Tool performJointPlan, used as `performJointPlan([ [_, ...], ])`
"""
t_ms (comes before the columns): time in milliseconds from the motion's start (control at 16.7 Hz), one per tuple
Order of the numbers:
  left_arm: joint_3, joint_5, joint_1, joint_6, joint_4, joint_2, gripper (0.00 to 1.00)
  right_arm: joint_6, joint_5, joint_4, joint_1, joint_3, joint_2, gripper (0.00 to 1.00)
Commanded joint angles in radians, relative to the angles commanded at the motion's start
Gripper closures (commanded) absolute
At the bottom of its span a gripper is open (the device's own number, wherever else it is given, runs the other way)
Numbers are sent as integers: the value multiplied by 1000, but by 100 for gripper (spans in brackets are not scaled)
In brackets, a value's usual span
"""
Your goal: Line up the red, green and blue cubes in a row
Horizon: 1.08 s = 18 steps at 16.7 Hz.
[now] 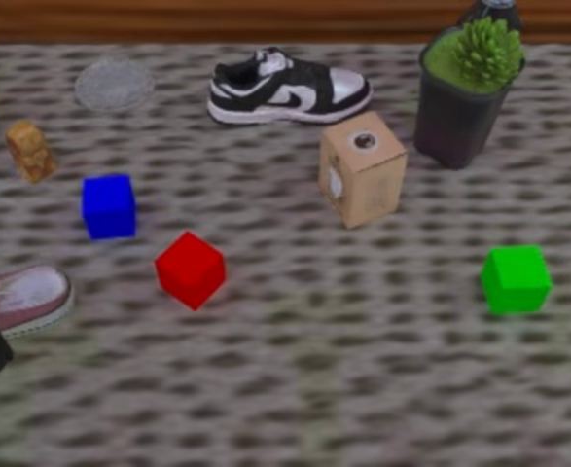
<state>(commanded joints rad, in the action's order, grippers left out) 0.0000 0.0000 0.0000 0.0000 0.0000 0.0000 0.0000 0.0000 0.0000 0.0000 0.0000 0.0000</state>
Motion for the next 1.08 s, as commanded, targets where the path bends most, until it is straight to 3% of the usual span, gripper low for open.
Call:
performJointPlan([
  [240, 30, 1, -9, 4, -21, 31, 0, 0, 0, 0, 0, 0, 0, 0],
  [480, 210, 1, -57, 28, -141, 220, 0, 0, 0, 0, 0, 0, 0, 0],
  [1080, 974, 0, -256, 135, -675, 1254, 0, 0, 0, 0, 0, 0, 0, 0],
])
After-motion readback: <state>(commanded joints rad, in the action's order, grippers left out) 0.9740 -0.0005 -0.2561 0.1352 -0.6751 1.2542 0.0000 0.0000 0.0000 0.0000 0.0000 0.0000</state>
